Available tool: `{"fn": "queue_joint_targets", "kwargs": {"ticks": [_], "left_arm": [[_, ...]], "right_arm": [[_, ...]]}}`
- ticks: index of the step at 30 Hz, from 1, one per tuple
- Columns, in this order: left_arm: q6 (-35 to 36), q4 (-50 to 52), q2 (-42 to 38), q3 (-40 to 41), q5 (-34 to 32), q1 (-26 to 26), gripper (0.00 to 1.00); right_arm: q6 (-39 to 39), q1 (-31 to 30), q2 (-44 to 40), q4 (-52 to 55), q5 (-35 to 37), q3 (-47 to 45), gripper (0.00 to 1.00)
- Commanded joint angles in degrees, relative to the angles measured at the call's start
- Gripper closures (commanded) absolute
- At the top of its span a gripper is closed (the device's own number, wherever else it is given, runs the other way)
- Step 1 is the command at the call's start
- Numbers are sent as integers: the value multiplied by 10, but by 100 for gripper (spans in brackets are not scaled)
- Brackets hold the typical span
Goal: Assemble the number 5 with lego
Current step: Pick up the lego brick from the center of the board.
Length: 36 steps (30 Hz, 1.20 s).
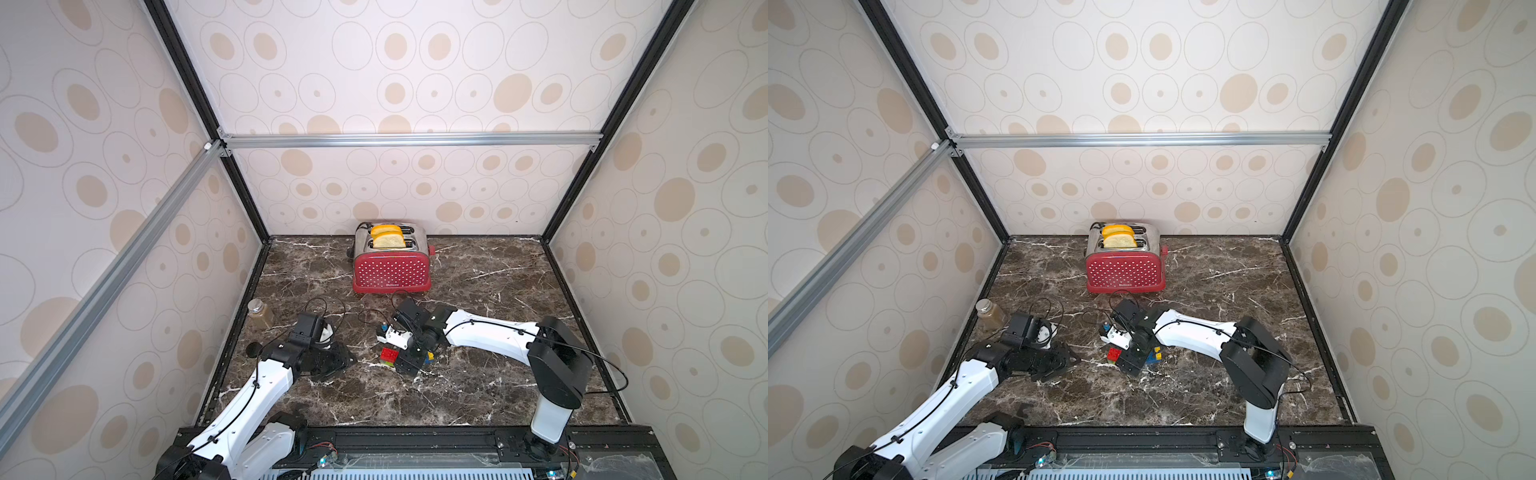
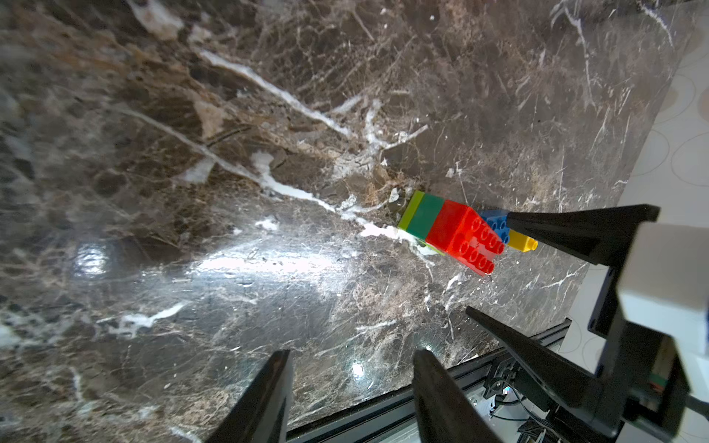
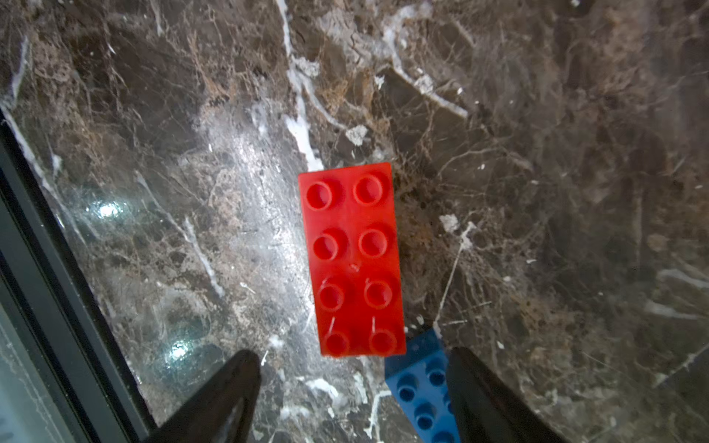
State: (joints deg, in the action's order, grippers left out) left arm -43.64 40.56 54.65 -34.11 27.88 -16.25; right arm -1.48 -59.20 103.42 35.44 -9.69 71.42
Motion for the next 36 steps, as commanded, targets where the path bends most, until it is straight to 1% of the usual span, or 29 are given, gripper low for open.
{"fn": "queue_joint_targets", "kwargs": {"ticks": [1,12,17,25,30,33,36], "left_arm": [[7,18,0,-23,2,-4,46],[7,20,4,-22,-5,-4,47],[5,22,3,-22,-8,-4,46],[6,22,5,-23,-10,-4,46],[6,22,8,-22,-10,-4,47],[7,22,10,-22,-10,-4,47],[7,22,12,-22,-11,-4,47]], "right_arm": [[0,-5,13,11,7,20,18],[15,-12,52,15,21,42,21],[16,-13,73,15,21,51,27],[19,-14,92,9,20,53,32],[21,-15,104,10,16,58,40],[22,-17,108,8,17,58,40],[22,-16,111,9,17,58,44]]}}
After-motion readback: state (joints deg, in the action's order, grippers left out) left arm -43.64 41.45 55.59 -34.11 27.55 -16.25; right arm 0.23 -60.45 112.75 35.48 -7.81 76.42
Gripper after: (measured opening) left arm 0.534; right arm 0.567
